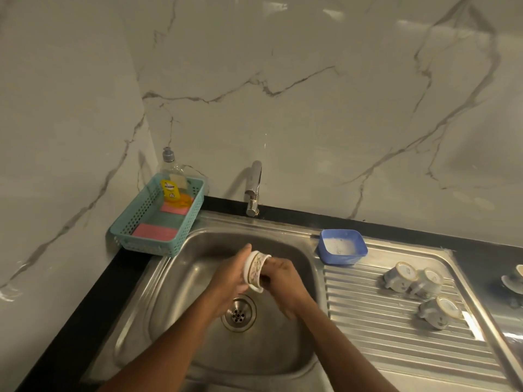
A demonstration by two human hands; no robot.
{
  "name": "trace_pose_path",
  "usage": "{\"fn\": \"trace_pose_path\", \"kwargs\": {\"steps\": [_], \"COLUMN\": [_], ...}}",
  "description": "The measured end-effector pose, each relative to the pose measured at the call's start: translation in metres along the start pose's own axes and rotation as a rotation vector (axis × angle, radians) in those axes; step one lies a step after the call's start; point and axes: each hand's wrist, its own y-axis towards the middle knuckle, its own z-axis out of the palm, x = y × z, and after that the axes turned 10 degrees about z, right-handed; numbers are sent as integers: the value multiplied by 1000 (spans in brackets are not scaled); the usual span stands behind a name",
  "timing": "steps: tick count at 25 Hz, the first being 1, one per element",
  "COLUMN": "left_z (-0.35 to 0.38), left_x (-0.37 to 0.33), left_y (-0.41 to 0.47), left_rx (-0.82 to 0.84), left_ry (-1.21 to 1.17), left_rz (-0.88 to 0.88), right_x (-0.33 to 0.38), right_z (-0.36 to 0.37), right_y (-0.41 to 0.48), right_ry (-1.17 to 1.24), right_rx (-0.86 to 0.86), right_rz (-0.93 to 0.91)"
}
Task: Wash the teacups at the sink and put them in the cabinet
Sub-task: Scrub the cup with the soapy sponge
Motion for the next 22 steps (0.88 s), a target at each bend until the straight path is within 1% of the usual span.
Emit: {"fn": "trace_pose_path", "kwargs": {"steps": [1, 2, 3, 4, 5, 6, 7, 8, 9, 10, 11, 12, 13, 14, 15, 16, 17, 18, 19, 20, 21, 22], "left_z": [0, 2, 4, 8, 11, 13, 15, 15, 13, 13, 12, 11, 10, 8, 7, 8, 8, 10, 12, 13, 13, 14], "left_x": [4, 4, 1, -3, -5, -7, -7, -7, -5, -6, -7, -9, -9, -8, -8, -8, -7, -9, -11, -12, -12, -12], "left_y": [0, 0, 1, 2, 2, 2, 3, 1, 2, 0, 0, -1, 1, 4, 6, 9, 15, 19, 21, 21, 20, 19], "left_rx": [-23, -59, -101, -146, -176, -196, -212, -217, -201, -153, -89, -25, 20, 48, 38, -15, -84, -122, -152, -178, -214, -239], "left_ry": [-77, -164, -247, -289, -285, -252, -183, -88, -8, 28, 32, 5, -37, -89, -131, -173, -197, -211, -199, -172, -115, -68], "left_rz": [46, 64, 65, 51, 18, -35, -92, -149, -189, -217, -224, -206, -160, -93, -21, 26, 55, 53, 23, -33, -101, -167], "right_x": [0, 0, -3, -7, -15, -21, -29, -33, -34, -34, -31, -25, -18, -11, -7, -2, 0, -5, -12, -22, -30, -36], "right_z": [8, 19, 30, 34, 30, 21, 11, 3, -4, -8, -10, -11, -12, -7, -1, 9, 20, 25, 25, 20, 12, 2], "right_y": [0, 0, -2, -4, -2, 0, 5, 9, 10, 11, 9, 7, 6, 3, 0, -1, -4, -5, -5, -3, 1, 6], "right_ry": [220, 362, 412, 301, 50, -319, -706, -1023, -1151, -1120, -978, -732, -407, -67, 248, 449, 523, 429, 204, -133, -499, -795], "right_rx": [61, 70, 41, -32, -118, -158, -110, -39, -3, -14, -36, -76, -92, -73, -5, 28, 13, -37, -108, -152, -126, -68], "right_rz": [64, 74, 47, -25, -159, -304, -416, -435, -403, -367, -328, -259, -177, -66, 32, 75, 72, 5, -130, -283, -417, -513]}}
